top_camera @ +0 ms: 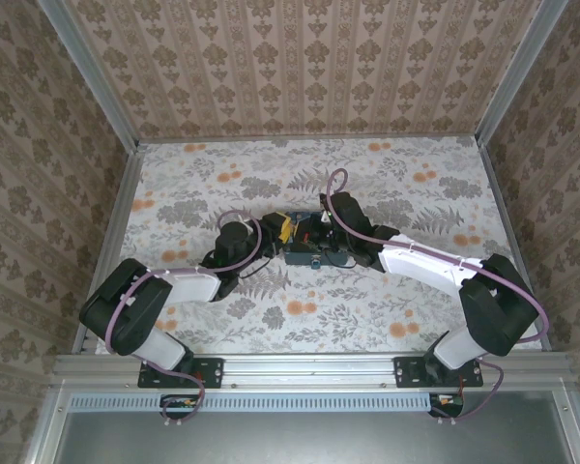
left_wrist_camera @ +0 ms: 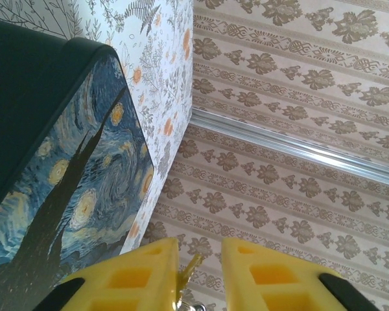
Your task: Unlock the padlock with the key
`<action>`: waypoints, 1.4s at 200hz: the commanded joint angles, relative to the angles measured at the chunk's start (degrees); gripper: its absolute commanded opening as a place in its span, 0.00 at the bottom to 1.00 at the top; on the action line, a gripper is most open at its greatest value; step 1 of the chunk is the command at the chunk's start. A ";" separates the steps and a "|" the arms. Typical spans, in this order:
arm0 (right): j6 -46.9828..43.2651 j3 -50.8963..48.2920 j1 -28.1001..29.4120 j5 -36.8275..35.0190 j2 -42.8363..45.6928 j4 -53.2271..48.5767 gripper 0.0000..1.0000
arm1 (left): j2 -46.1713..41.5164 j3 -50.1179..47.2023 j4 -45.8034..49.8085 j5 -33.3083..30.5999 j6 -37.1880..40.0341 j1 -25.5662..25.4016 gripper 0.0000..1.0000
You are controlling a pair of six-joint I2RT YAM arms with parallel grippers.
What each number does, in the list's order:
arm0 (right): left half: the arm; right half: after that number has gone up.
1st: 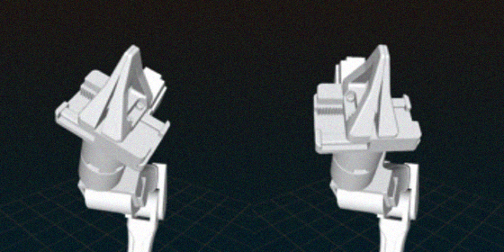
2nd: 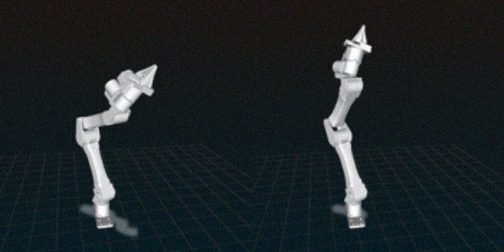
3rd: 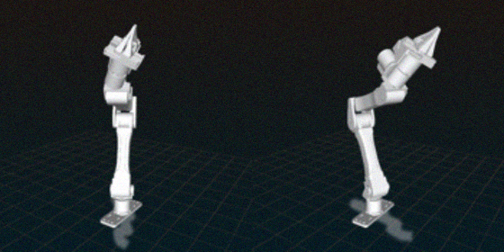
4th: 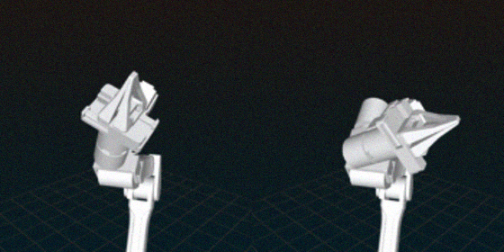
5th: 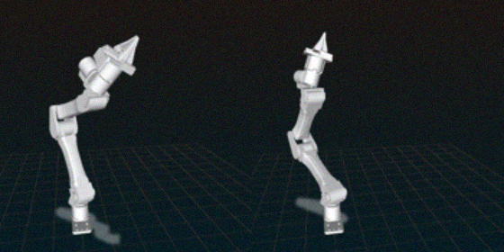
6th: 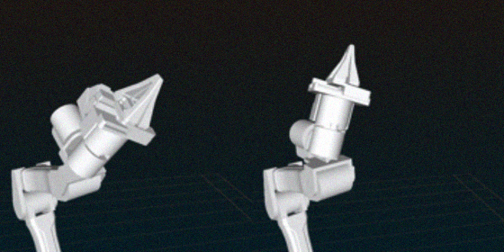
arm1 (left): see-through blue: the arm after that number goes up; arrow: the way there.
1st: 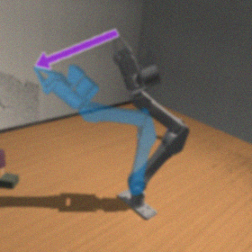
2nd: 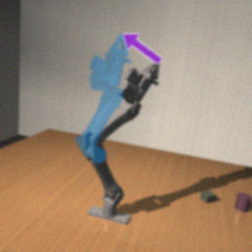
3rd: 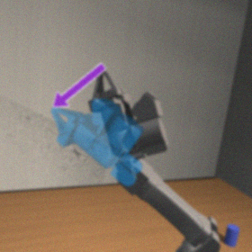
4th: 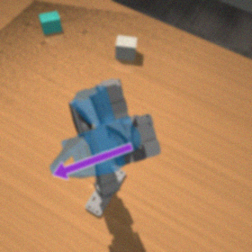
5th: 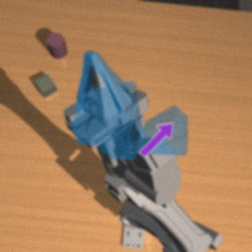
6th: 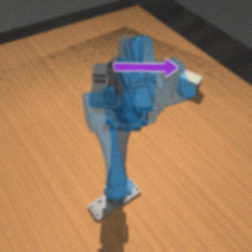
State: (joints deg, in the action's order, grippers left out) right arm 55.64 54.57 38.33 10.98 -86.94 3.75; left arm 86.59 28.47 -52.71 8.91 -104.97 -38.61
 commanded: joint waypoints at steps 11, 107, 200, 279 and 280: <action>0.39 -0.62 -0.36 -0.08 1.77 1.61 0.00 | -1.60 -0.71 0.03 -1.00 1.71 -0.28 0.20; 0.53 -0.82 -0.36 0.09 2.37 2.05 0.00 | -1.69 -0.77 0.48 -1.35 3.01 -0.17 0.01; -6.13 -13.08 -4.98 -5.37 17.06 -1.44 0.82 | -12.19 11.43 28.00 10.59 43.26 7.53 0.00; 1.02 -15.02 -10.37 3.84 13.99 24.84 1.00 | -13.23 18.21 30.99 18.16 59.07 8.29 0.00; 1.12 -15.02 -10.37 3.99 13.82 25.18 1.00 | -13.21 18.29 30.86 18.25 59.08 8.29 0.00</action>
State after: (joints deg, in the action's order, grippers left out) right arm 52.95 40.38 28.62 10.13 -70.41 15.55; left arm 74.13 44.51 -22.00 23.16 -51.83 -30.65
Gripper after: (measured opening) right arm 0.995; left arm 0.043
